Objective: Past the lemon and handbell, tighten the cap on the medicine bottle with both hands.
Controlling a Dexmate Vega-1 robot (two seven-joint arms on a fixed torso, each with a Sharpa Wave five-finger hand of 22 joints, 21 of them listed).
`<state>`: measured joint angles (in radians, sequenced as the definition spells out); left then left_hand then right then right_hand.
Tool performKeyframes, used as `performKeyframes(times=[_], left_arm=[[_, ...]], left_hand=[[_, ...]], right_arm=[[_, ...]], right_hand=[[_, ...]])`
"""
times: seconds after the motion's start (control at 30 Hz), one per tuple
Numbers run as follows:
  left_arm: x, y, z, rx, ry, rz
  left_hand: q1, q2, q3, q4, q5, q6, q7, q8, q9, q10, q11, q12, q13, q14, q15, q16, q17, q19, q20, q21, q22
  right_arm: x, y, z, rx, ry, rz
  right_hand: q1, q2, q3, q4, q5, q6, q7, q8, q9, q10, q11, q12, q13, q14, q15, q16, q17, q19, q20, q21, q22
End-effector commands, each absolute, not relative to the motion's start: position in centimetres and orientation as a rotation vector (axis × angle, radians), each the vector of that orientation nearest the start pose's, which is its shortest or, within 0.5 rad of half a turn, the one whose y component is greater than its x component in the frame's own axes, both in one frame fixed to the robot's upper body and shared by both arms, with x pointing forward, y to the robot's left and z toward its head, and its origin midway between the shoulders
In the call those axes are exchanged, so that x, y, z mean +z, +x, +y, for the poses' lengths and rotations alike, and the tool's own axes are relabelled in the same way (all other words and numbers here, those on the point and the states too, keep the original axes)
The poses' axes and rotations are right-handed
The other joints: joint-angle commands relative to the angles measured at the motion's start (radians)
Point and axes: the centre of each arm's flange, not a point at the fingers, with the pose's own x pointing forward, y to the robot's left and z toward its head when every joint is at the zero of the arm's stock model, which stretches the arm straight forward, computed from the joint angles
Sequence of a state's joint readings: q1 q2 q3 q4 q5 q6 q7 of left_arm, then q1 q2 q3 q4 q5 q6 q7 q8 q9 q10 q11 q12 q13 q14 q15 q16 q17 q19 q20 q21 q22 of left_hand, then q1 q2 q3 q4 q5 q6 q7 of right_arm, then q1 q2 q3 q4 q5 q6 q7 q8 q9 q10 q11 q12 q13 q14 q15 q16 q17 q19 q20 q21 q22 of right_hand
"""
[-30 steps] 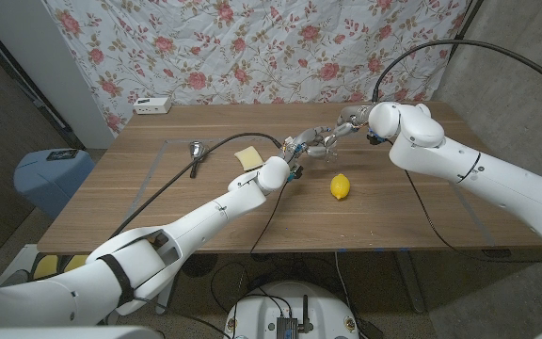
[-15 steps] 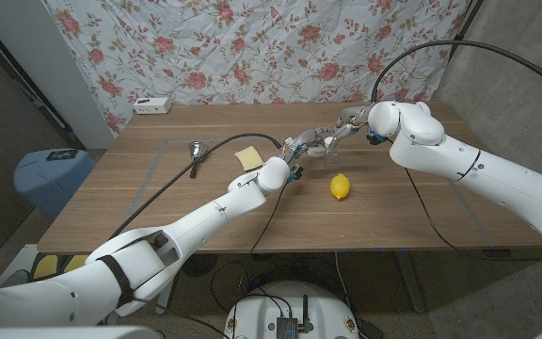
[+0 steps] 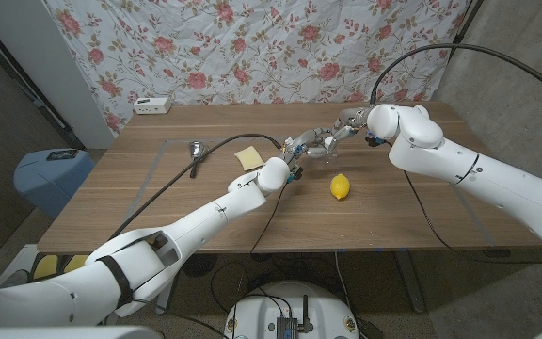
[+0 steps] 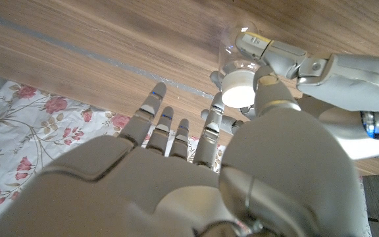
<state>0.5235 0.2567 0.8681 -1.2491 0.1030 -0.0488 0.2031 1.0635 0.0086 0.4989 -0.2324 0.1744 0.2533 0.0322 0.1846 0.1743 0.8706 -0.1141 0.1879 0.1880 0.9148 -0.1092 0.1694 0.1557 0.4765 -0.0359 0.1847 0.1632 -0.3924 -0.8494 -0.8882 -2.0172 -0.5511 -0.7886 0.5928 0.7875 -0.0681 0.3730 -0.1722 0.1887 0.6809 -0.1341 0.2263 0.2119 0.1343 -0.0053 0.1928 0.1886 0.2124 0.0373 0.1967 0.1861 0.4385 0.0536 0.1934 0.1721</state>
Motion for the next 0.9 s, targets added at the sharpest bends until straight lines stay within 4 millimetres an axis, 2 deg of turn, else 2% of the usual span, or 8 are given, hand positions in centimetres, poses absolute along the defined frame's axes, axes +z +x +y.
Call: performKeyframes(times=[0.03, 0.43, 0.9], left_arm=[[0.25, 64.92, 0.58, -0.333, 0.755, -0.715], [0.33, 65.01, 0.67, -0.331, 0.756, -0.714], [0.34, 65.03, 0.52, -0.335, 0.755, -0.716]], left_hand=[[0.005, 0.014, 0.077, 0.076, 0.006, 0.007, -0.005, 0.003, 0.003, 0.033, -0.030, 0.007, 0.006, 0.021, -0.062, 0.004, 0.004, 0.001, 0.003, -0.001, 0.001], [0.004, 0.014, 0.077, 0.076, 0.006, 0.007, -0.005, 0.003, 0.003, 0.034, -0.030, 0.007, 0.006, 0.020, -0.061, 0.004, 0.004, 0.001, 0.004, -0.001, 0.001], [0.004, 0.016, 0.079, 0.076, 0.006, 0.007, -0.004, 0.003, 0.003, 0.035, -0.030, 0.007, 0.006, 0.020, -0.061, 0.004, 0.004, 0.001, 0.004, -0.001, 0.001]], right_arm=[[9.55, 57.49, -18.43, 0.086, -1.536, -0.187], [9.60, 57.56, -18.30, 0.079, -1.526, -0.209], [9.29, 57.80, -18.54, 0.048, -1.507, -0.219]], right_hand=[[0.006, 0.001, 0.006, 0.003, -0.003, 0.017, -0.002, 0.010, 0.002, 0.013, 0.003, 0.008, 0.004, 0.008, -0.010, 0.008, 0.002, 0.009, -0.003, 0.007, 0.001], [0.008, 0.004, 0.005, 0.012, -0.004, 0.099, 0.001, 0.038, 0.003, 0.045, -0.002, 0.015, 0.003, 0.027, -0.025, 0.013, 0.003, 0.021, -0.011, 0.008, 0.001], [-0.023, 0.015, -0.008, 0.031, -0.007, 0.185, 0.009, 0.059, 0.000, 0.105, 0.000, 0.024, 0.002, 0.061, -0.048, 0.024, 0.008, 0.057, -0.022, 0.016, 0.002]])
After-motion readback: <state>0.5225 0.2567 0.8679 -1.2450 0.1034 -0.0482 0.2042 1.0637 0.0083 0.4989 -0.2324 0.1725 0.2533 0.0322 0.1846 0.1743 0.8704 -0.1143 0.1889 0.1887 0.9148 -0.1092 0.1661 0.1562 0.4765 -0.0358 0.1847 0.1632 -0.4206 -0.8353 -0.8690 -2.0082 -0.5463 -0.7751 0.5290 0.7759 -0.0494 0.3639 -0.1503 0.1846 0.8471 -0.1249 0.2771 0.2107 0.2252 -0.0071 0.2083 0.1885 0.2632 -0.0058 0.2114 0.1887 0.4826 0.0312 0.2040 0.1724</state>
